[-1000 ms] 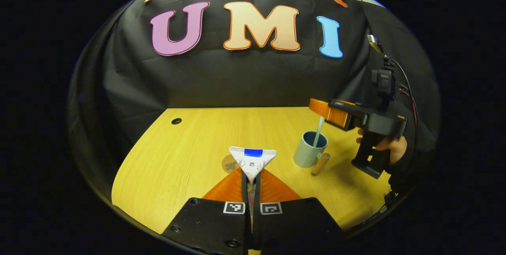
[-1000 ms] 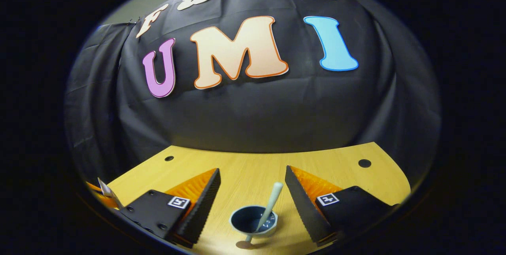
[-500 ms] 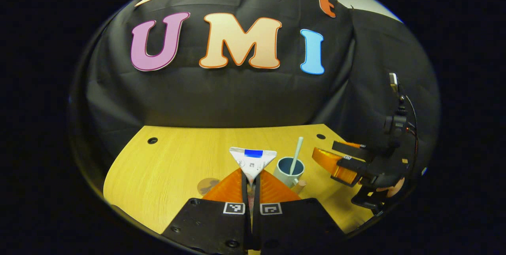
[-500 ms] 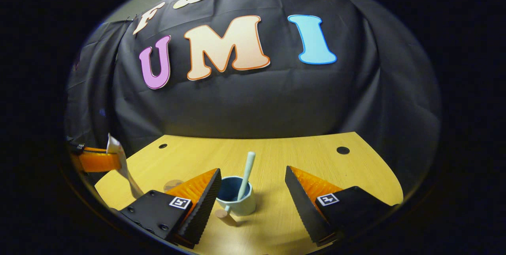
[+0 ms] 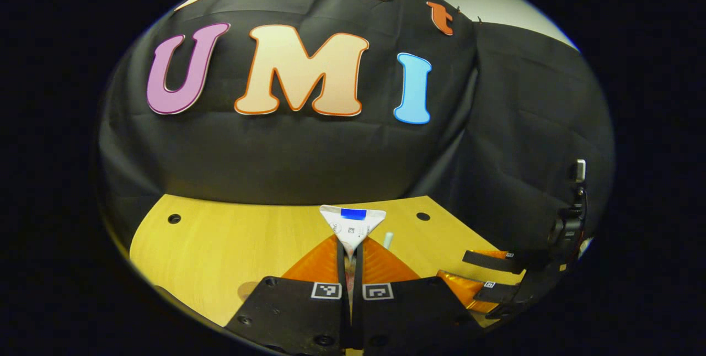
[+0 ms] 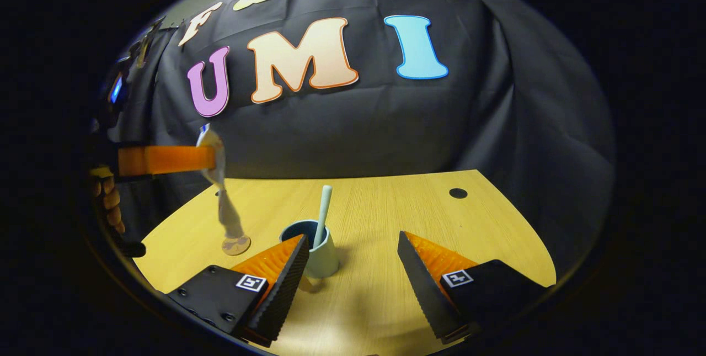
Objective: Put the toothbrush and toothpaste on the desktop into the cup, then pick up the cup and place it on the coaster on the desktop.
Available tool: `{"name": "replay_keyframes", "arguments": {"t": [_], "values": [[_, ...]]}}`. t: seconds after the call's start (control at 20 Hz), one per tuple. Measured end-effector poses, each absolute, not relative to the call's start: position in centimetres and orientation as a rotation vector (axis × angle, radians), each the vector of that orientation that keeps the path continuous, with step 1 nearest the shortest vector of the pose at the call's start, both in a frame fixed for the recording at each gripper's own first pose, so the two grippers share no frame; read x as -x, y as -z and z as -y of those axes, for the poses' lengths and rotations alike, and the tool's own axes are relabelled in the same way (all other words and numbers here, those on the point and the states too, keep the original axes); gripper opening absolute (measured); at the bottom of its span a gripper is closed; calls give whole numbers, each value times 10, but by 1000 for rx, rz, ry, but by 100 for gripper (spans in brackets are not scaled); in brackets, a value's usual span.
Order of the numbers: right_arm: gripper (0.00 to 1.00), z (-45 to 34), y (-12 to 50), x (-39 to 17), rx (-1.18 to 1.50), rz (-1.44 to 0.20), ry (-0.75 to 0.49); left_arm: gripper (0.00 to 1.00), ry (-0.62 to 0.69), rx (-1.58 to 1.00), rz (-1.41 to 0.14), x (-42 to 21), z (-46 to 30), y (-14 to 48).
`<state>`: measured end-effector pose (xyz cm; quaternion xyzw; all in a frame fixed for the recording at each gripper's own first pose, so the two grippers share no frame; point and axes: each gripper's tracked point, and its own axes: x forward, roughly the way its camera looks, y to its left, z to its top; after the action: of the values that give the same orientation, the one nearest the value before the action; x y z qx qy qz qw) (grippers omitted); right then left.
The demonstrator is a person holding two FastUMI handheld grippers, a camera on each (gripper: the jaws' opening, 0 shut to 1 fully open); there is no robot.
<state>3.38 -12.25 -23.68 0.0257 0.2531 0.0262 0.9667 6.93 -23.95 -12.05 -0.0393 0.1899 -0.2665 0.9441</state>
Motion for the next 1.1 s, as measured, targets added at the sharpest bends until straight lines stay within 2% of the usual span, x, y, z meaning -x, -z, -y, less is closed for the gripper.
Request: {"name": "replay_keyframes", "arguments": {"t": [0.4,0.65,0.75,0.8,0.85,0.9,0.95,1.1], "values": [[99,137,235,-21,-34,-532,-50,0,562,127,-410,-98,288,151],[99,153,237,-20,-36,-546,-32,6,541,123,-492,-97,295,183],[99,156,239,-23,-42,-554,-34,16,534,118,-509,-92,294,189],[99,155,240,-24,-46,-558,-37,27,534,120,-496,-90,295,187],[99,154,240,-24,-48,-560,-44,33,529,124,-483,-89,293,183],[97,153,240,-26,-48,-564,-54,48,520,127,-475,-88,291,182],[99,150,240,-27,-47,-570,-65,54,505,126,-473,-87,287,181],[97,135,241,-31,-69,-609,-125,95,431,121,-455,-82,263,179]]}}
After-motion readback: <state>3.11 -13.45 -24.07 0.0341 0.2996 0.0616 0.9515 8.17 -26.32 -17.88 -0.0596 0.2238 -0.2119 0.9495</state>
